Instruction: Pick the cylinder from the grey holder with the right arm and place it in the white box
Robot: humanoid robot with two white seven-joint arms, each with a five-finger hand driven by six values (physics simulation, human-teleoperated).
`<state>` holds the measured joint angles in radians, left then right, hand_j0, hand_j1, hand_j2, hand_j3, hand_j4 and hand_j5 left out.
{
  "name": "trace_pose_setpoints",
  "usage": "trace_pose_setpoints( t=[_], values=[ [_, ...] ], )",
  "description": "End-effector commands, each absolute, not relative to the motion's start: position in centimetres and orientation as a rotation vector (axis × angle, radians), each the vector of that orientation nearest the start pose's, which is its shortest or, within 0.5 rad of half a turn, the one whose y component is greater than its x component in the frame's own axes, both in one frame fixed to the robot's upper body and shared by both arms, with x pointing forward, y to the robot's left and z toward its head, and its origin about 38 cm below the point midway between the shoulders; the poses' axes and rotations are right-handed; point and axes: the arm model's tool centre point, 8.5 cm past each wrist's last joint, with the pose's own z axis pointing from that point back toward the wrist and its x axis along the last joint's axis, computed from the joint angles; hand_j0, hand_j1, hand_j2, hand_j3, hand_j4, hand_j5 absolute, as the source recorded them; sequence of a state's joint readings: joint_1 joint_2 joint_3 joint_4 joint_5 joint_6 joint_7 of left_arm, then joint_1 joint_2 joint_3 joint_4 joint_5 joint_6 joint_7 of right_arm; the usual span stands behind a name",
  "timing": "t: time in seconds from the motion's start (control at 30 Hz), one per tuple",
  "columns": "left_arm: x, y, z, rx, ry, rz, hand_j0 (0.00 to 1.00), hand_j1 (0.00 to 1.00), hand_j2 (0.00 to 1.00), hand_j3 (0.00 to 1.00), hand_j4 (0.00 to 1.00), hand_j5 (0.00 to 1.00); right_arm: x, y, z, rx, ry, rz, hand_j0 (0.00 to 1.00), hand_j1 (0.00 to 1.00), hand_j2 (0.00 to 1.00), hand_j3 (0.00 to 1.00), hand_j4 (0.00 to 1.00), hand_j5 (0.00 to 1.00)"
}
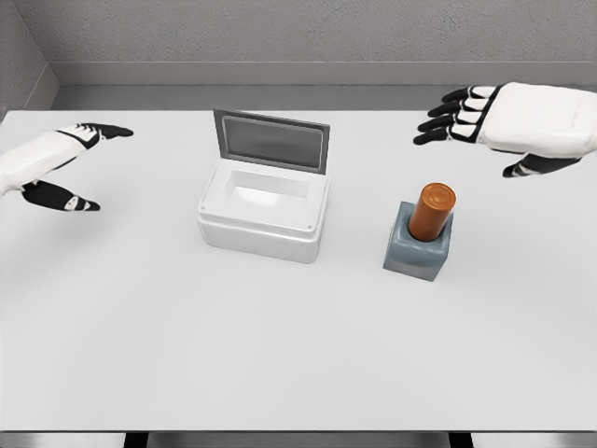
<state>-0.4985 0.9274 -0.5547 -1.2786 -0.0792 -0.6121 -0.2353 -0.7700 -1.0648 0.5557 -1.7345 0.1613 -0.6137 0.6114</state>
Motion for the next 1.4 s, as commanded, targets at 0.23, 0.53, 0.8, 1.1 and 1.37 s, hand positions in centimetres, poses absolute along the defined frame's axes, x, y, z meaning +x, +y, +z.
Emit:
trace_pose_setpoints(
  t=[0.23,0.53,0.8,1.1,1.37],
  values=[
    [42.3,38.0,18.4,0.315,-1.577,-1.566,1.00,1.00,1.00,1.00,1.00,1.00,39.1,-28.5,31.8,0.549,1.875,-2.876,1.00,1.00,1.00,1.00,1.00,1.00],
    [42.3,37.7,18.1,0.304,-1.568,-1.579,1.00,1.00,1.00,1.00,1.00,1.00,38.9,-27.3,28.7,0.463,1.781,-2.941,1.00,1.00,1.00,1.00,1.00,1.00],
    [42.4,37.9,18.1,0.309,-1.564,-1.577,1.00,1.00,1.00,1.00,1.00,1.00,39.5,-27.1,27.5,0.454,1.768,-2.968,1.00,1.00,1.00,1.00,1.00,1.00],
    [42.3,37.7,17.9,0.300,-1.564,-1.581,1.00,1.00,1.00,1.00,1.00,1.00,39.8,-27.6,26.4,0.434,1.767,-3.010,1.00,1.00,1.00,1.00,1.00,1.00],
    [42.2,37.5,17.5,0.287,-1.553,-1.590,1.00,1.00,1.00,1.00,1.00,1.00,39.9,-27.2,26.2,0.418,1.776,-3.004,1.00,1.00,1.00,1.00,1.00,1.00]
  ],
)
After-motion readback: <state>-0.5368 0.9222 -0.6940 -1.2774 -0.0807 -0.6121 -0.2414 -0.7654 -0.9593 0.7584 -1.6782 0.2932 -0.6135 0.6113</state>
